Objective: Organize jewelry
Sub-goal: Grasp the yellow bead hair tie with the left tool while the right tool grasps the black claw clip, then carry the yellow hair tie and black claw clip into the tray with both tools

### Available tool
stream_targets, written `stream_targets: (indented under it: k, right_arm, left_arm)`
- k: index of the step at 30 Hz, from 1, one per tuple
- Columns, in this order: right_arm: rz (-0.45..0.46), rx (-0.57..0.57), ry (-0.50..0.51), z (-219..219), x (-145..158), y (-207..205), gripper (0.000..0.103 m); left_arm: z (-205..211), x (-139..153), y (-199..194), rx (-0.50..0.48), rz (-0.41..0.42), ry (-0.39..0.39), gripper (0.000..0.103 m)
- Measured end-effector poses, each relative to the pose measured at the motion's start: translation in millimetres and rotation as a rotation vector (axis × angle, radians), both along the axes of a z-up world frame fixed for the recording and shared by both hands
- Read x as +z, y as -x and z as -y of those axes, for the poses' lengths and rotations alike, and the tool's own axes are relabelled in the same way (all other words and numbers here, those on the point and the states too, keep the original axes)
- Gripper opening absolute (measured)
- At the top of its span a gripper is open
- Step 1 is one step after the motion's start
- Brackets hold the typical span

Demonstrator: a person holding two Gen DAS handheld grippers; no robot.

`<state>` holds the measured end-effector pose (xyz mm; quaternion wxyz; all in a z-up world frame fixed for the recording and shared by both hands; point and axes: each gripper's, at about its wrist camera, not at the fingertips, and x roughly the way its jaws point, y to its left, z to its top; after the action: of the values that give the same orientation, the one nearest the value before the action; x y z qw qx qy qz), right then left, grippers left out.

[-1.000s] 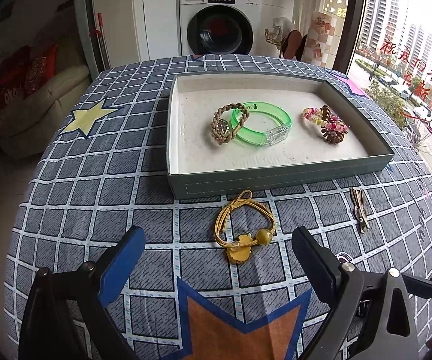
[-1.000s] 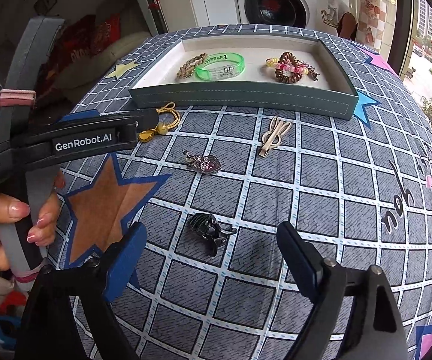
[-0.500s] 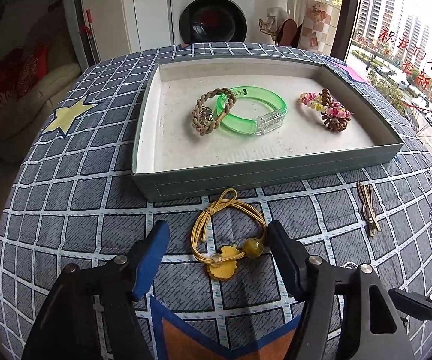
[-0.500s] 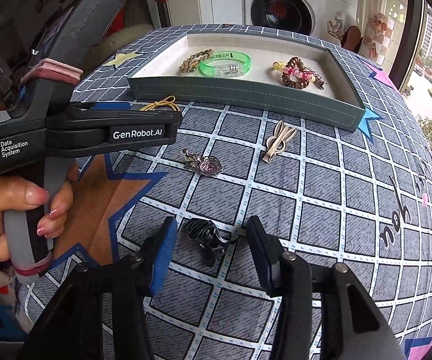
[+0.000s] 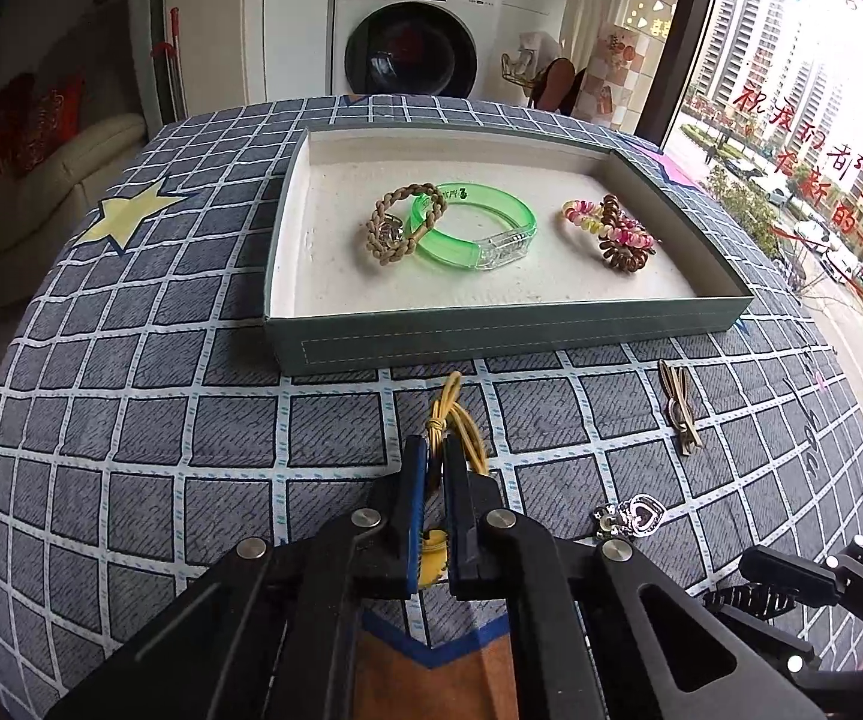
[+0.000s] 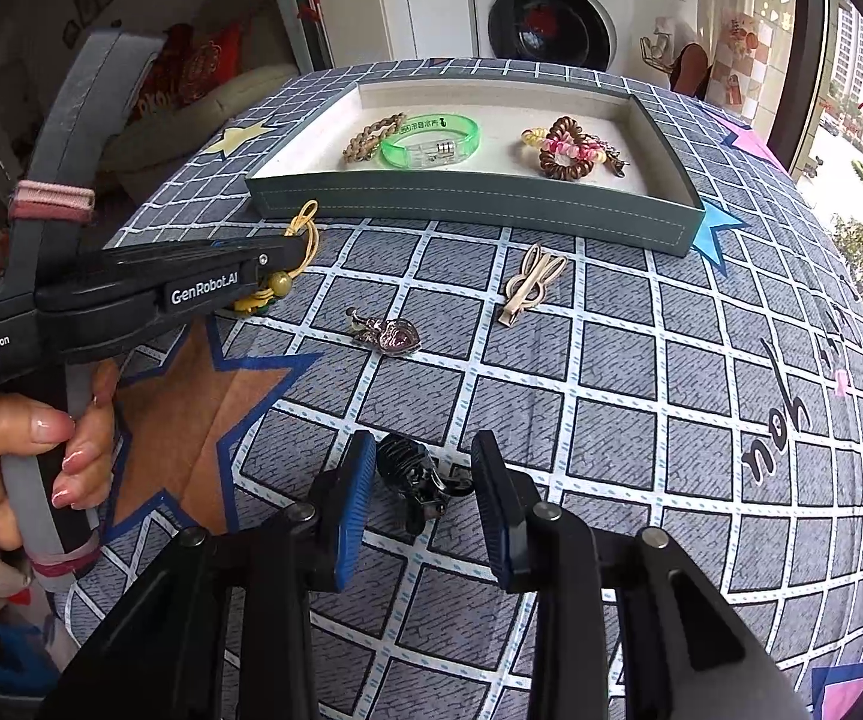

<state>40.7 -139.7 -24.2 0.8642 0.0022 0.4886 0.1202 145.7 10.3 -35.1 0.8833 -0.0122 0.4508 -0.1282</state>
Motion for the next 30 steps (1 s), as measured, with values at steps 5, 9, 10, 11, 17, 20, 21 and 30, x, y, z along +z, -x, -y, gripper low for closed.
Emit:
stream_targets:
  k: [5, 9, 10, 11, 17, 20, 21, 30]
  right_arm:
    - [-0.006, -0.025, -0.044, 14, 6, 1, 0.036]
    - [-0.011, -0.05, -0.073, 25, 9, 2, 0.036]
    - [-0.011, -0.055, -0.08, 28, 11, 2, 0.036]
    - [-0.009, -0.061, -0.084, 30, 12, 2, 0.036]
    - [-0.006, -0.084, -0.109, 40, 17, 3, 0.036]
    - [-0.011, -0.089, -0.123, 41, 16, 3, 0.036]
    - [-0.012, -0.089, -0.125, 42, 15, 4, 0.036]
    - [-0.011, -0.087, -0.145, 46, 15, 11, 0.036]
  left_arm:
    - [-9, 8, 11, 0.008, 0.011, 0.039, 0.018]
    - [-12, 16, 17, 0.004, 0.025, 0.046, 0.018]
    - [-13, 19, 19, 0.002, 0.03, 0.047, 0.018]
    - [-13, 21, 20, -0.001, 0.037, 0.046, 0.018]
    - [-9, 23, 25, 0.021, 0.06, -0.034, 0.018]
    - [-7, 19, 26, 0.041, 0.044, -0.036, 0.019]
    - [-8, 17, 26, 0.037, 0.036, -0.026, 0.019]
    - [-17, 10, 30, 0.119, 0.072, -0.077, 0.103]
